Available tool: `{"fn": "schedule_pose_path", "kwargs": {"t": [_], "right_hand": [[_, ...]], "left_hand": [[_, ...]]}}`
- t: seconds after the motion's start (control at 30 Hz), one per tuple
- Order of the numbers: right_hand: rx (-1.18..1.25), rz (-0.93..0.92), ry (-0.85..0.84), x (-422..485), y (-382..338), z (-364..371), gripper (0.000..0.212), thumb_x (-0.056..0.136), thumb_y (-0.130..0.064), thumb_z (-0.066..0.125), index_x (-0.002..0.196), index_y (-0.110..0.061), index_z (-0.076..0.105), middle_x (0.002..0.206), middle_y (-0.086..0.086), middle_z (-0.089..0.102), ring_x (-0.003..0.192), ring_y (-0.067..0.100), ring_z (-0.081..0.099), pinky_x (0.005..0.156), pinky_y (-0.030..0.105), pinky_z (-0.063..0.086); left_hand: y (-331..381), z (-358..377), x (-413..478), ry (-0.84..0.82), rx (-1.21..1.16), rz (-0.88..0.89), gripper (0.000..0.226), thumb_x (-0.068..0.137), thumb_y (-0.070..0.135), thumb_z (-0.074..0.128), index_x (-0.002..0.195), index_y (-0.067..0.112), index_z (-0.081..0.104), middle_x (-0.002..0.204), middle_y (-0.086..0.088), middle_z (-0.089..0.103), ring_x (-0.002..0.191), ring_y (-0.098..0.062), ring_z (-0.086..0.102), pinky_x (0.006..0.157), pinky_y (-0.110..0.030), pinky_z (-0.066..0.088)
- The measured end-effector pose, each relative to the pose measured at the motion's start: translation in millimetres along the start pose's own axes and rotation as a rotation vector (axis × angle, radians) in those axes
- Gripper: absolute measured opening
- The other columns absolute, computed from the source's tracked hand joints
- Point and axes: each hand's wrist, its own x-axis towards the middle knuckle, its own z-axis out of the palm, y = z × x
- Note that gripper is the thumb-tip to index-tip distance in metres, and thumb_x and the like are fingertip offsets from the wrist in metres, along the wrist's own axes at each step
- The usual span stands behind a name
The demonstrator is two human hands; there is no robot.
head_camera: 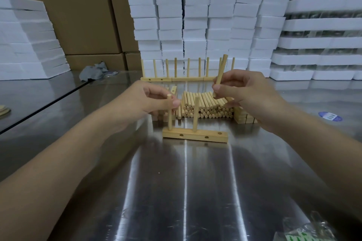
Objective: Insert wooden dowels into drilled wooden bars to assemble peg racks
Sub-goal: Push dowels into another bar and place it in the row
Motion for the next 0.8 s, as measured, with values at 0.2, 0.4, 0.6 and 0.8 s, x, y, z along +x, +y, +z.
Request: {"fn": "schedule_pose_path", "kwargs": {"t": [0.2,0.4,0.6,0.8], "right_hand": [[-0.192,0.024,-0.218,-0.1,2.2,-3.2,0.017,0.089,-0.016,0.084,0.103,-0.015,0.075,0.088,0.003,0.079,0.088,0.016,0.079,0.077,0.031,0.059],[-0.325,0.007,-0.392,-3.2,7.3,3.3,0.008,0.093,-0.015,0.080,0.095,-0.023,0.078,0.089,0.006,0.081,0.093,0.025,0.077,0.093,0.053,0.057],[-0.336,-0.041,-0.481,-3.7,6.6,5.6,0.003,0.092,-0.026,0.079,0.094,-0.027,0.079,0.095,0.003,0.081,0.092,0.019,0.076,0.085,0.046,0.056],[-0.329,-0.114,-0.535,-5.4,6.4,6.1,0.006,0.092,-0.020,0.080,0.097,-0.023,0.080,0.096,0.002,0.080,0.096,0.018,0.077,0.102,0.046,0.057]], "left_hand": [[-4.0,-26.2,-2.4,0.030,0.043,-0.073,0.034,0.072,0.046,0.088,0.095,0.021,0.086,0.101,0.000,0.082,0.086,-0.003,0.069,0.071,-0.017,0.052],[-9.6,-33.6,-2.6,-0.003,0.071,-0.113,0.032,0.074,0.048,0.087,0.097,0.027,0.086,0.101,-0.001,0.082,0.078,0.003,0.065,0.070,-0.021,0.050],[-14.1,-38.1,-2.1,-0.017,0.079,-0.128,0.036,0.074,0.053,0.088,0.100,0.028,0.086,0.106,0.001,0.081,0.082,0.003,0.065,0.072,-0.022,0.050],[-15.0,-37.7,-1.1,-0.025,0.066,-0.132,0.035,0.074,0.051,0.088,0.098,0.026,0.086,0.108,0.002,0.082,0.082,0.005,0.069,0.076,-0.028,0.047]]}}
